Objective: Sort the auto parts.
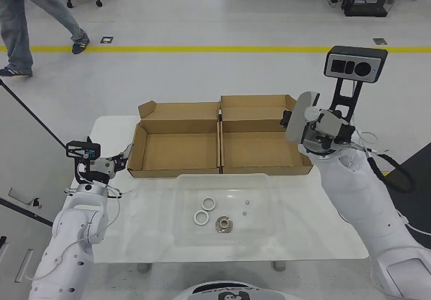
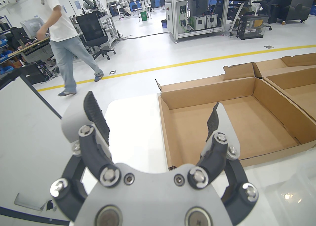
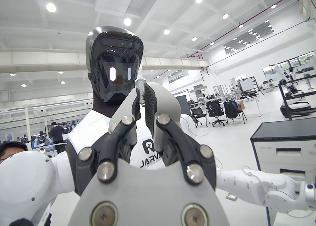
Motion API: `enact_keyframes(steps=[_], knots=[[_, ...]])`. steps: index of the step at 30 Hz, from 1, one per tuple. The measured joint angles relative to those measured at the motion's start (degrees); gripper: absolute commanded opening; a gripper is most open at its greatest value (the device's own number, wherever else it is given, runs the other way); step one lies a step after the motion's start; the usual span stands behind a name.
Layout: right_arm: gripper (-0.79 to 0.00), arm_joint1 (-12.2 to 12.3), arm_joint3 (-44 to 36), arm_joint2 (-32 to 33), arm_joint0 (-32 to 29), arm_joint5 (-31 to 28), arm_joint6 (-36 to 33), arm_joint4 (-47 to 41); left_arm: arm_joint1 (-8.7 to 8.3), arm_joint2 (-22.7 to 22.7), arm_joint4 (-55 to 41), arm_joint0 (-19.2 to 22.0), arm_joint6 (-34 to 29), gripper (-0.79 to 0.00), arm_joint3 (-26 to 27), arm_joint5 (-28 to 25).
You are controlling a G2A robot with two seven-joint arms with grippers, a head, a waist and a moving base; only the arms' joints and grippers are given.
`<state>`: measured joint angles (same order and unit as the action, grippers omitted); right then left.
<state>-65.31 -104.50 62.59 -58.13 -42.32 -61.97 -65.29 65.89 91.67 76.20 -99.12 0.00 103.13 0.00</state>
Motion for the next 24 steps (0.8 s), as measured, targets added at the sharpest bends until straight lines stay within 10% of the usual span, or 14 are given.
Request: enact_keyframes(steps=[16, 24], knots=[[-0.785, 0.0, 0.0, 0.1, 0.0, 0.1, 0.1, 0.1, 0.00, 0.0, 0.0, 0.0, 0.0, 0.000, 0.0, 0.0], [-0.785, 1.4, 0.4, 7.0, -2.6, 9.4, -0.9, 10.6, 0.00, 0.0, 0.0, 0.0, 0.0, 0.000, 0.0, 0.0]])
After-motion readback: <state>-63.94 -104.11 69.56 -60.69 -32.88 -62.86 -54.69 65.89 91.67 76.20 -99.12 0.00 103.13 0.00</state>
